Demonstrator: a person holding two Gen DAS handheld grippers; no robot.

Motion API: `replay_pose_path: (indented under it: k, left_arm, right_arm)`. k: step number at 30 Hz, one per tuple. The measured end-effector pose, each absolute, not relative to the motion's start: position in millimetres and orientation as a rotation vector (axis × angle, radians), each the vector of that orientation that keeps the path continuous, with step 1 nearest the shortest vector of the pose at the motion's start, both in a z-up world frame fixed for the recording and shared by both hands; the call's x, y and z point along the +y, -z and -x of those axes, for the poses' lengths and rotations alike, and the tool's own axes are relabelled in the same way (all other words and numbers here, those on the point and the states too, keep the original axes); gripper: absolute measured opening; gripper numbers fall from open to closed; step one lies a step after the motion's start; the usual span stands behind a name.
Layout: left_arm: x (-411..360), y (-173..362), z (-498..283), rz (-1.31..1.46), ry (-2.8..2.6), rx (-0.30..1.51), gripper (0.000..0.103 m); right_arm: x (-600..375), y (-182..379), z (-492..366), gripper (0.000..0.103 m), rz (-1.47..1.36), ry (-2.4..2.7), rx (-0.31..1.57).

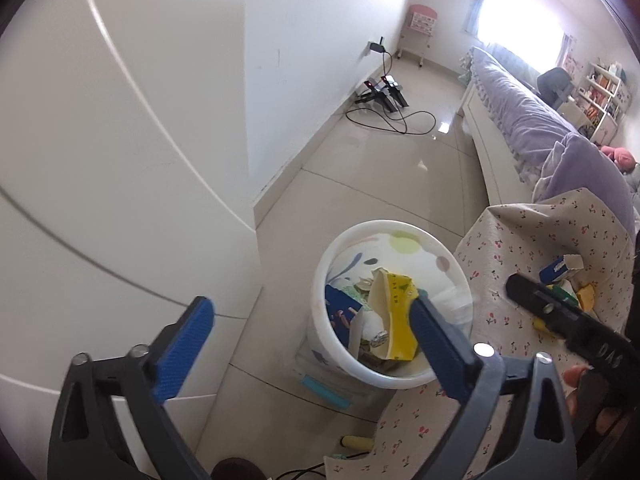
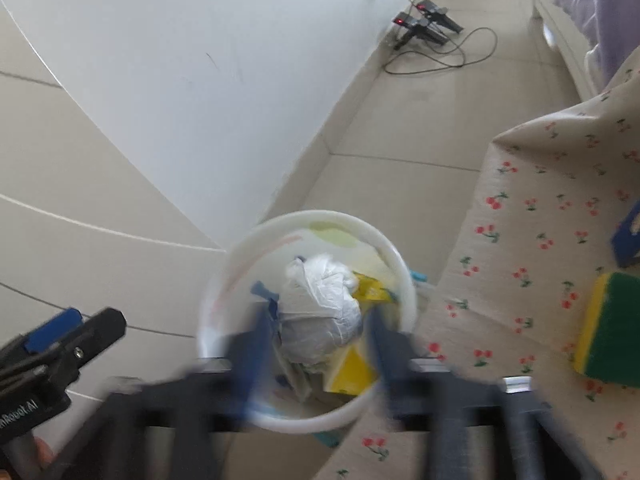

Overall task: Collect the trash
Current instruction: 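Open the right tool to drop the tissue into the wastebasket, then move both tools back toward the bench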

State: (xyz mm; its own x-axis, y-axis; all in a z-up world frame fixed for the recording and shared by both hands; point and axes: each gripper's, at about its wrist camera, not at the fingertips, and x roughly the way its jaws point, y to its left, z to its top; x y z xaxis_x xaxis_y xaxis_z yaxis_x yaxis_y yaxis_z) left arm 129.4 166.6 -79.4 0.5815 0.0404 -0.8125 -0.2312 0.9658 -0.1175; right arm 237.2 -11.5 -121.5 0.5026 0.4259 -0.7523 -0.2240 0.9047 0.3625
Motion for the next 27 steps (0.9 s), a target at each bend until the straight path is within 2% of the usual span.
replay_pose_path:
  k: [1,17,27]
  left_arm:
    - [167.9,79.1,-128.6,0.220,-0.164,0.937,0.101]
    - [156.7,72.4,-122.4,0.227,-0.156,0.922,0.101]
    - [119.4,54.1,-126.8,0.233,-0.125,0.837,0.101]
  right_arm:
    - [-12.1,119.4,-237.1,0.089,-0.236,-0.389,0.956]
    - [-38.5,98.9,-229.8,0.097,-0.167,-0.270,0.939]
    - [-79.9,75.1,-215.2,0.103,-0.097,-0.127,0.830]
